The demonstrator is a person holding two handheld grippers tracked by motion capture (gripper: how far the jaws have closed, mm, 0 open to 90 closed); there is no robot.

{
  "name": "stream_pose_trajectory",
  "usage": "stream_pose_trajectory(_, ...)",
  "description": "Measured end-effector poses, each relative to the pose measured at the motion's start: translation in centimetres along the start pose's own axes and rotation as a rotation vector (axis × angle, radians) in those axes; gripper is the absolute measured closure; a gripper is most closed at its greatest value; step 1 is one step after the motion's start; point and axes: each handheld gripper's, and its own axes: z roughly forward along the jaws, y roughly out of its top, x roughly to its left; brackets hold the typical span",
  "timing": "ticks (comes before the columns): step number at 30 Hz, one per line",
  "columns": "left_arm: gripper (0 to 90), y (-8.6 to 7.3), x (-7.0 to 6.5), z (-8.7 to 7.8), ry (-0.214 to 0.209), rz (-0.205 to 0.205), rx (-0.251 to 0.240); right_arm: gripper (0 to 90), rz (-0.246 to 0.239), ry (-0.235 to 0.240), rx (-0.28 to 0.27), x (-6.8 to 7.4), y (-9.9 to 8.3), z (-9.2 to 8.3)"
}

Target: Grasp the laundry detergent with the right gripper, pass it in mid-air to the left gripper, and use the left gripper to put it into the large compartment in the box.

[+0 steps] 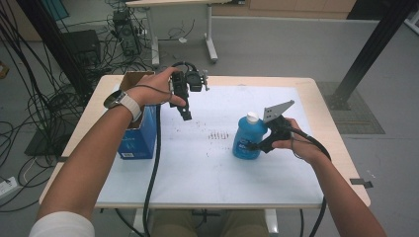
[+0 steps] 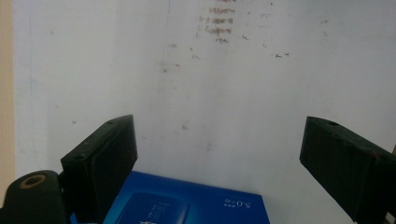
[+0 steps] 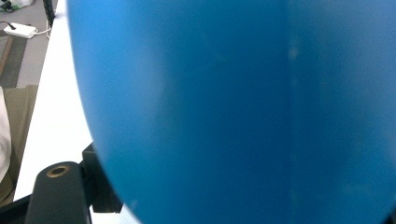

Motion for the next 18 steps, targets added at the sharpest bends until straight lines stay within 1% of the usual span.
stream_pose_trajectory(2,11.5,-0.02,-0.02,0.03,-0.001,-0.006,-0.002,19.4,0.000,0.000,-0.001,-0.01,-0.05,0.05)
stream_pose_trajectory(3,11.5,-0.01,0.00,0.03,0.000,-0.002,-0.001,19.5,0.000,-0.001,-0.002,0.00,-0.06,0.06)
stream_pose_trajectory(18,11.5,-0.04,0.02,0.12,-0.001,-0.005,-0.004,21.4,-0.002,0.003,-0.017,0.02,-0.19,0.26)
